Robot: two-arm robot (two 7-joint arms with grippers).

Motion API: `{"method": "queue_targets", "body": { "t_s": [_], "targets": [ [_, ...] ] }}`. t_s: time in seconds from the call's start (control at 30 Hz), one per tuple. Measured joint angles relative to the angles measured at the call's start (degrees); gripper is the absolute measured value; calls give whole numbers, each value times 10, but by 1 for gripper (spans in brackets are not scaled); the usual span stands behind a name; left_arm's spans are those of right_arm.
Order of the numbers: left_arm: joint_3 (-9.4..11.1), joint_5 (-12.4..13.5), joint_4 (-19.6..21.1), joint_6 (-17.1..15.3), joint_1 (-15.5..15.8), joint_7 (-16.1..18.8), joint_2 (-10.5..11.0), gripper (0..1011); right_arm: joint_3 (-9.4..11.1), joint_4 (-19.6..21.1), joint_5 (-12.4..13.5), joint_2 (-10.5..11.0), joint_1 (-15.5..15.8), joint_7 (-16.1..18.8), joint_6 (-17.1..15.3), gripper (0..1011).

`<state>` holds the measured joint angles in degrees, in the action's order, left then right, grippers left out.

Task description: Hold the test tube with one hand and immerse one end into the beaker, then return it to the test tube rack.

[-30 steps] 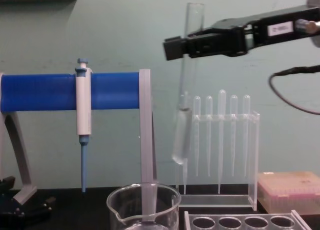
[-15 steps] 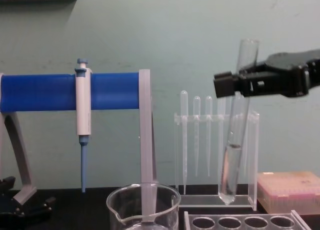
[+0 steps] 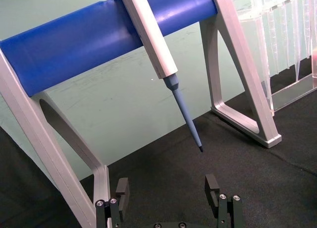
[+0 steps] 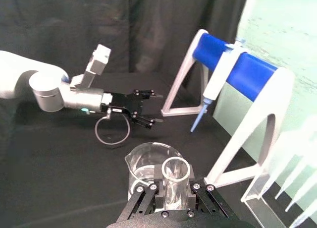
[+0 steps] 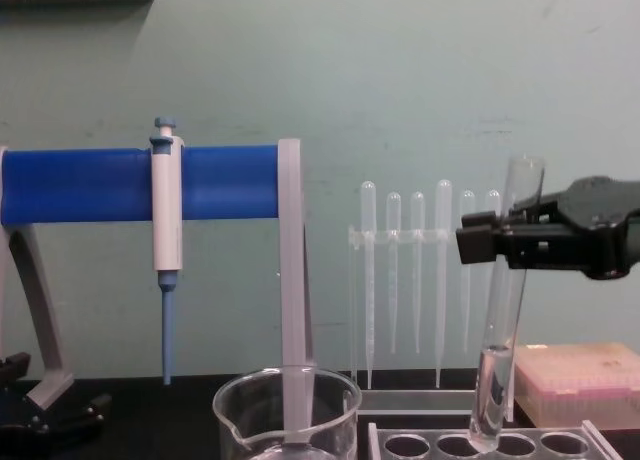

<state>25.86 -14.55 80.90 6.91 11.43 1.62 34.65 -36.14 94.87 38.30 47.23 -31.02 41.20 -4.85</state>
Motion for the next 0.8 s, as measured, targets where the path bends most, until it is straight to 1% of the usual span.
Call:
{"method": "queue_targets", "body": {
  "t_s": [0.03,0.2,0.43,0.8],
  "targets": [
    [0,0,0,0,0,0,0,1000,3,0,-1,-2,7,-6,3,226],
    [0,0,0,0,0,0,0,1000,7,-2,-4,-9,19,-13,6,226],
    [0,0,0,0,0,0,0,1000,10,-7,-10,-19,26,-11,8,225],
    [0,0,0,0,0,0,0,1000,14,-23,-27,-33,35,-2,8,225]
  ]
}}
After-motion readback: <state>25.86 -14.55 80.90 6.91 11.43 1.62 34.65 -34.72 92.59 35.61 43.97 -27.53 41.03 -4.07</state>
